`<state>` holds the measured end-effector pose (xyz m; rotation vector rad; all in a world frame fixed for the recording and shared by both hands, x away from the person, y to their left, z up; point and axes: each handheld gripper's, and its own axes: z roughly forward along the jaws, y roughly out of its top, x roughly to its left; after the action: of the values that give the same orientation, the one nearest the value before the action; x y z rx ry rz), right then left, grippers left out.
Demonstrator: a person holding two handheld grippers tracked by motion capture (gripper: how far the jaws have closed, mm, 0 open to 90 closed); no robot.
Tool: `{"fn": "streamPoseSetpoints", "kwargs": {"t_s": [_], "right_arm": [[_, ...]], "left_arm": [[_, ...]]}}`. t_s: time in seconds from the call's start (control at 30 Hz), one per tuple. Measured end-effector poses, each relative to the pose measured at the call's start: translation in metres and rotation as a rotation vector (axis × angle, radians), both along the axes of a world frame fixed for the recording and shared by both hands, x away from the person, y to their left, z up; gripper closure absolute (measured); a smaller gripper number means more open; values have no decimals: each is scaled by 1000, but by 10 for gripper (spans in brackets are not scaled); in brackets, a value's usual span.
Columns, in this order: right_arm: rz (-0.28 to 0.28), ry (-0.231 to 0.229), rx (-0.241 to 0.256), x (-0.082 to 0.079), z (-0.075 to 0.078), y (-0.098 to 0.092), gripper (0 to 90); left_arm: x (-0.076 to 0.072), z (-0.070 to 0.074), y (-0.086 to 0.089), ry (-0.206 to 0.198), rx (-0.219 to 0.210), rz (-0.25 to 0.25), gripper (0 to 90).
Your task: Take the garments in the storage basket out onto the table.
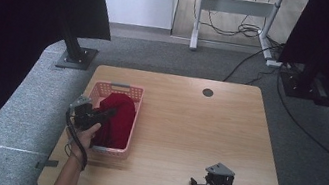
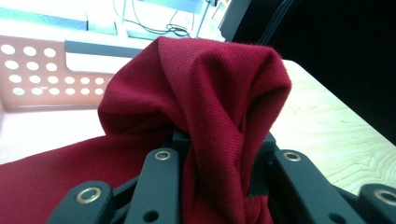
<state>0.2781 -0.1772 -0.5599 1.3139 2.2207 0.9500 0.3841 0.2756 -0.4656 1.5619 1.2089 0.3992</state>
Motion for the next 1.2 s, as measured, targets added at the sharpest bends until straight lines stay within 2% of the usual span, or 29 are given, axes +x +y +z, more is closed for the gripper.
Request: {"fn": "streamPoseSetpoints", "kwargs": {"t_s": [0.23, 0.57, 0.83, 1.07, 1.2], "right_arm": [[-2, 0, 0, 1, 0, 0, 9], [-2, -1, -1, 1, 0, 0, 9], [-1, 0, -1, 1, 0, 0, 9], [1, 0, -1, 1, 0, 0, 9], [0, 0, -1, 1, 0, 0, 9]], "left_arm": [[-1, 1, 0, -10, -8, -9, 713], [-3, 5, 5, -24, -31, 6, 716], [-8, 12, 6, -54, -52, 10, 716], [-16, 24, 5, -107, -66, 3, 717], [-19, 28, 4, -123, -69, 0, 718]]}}
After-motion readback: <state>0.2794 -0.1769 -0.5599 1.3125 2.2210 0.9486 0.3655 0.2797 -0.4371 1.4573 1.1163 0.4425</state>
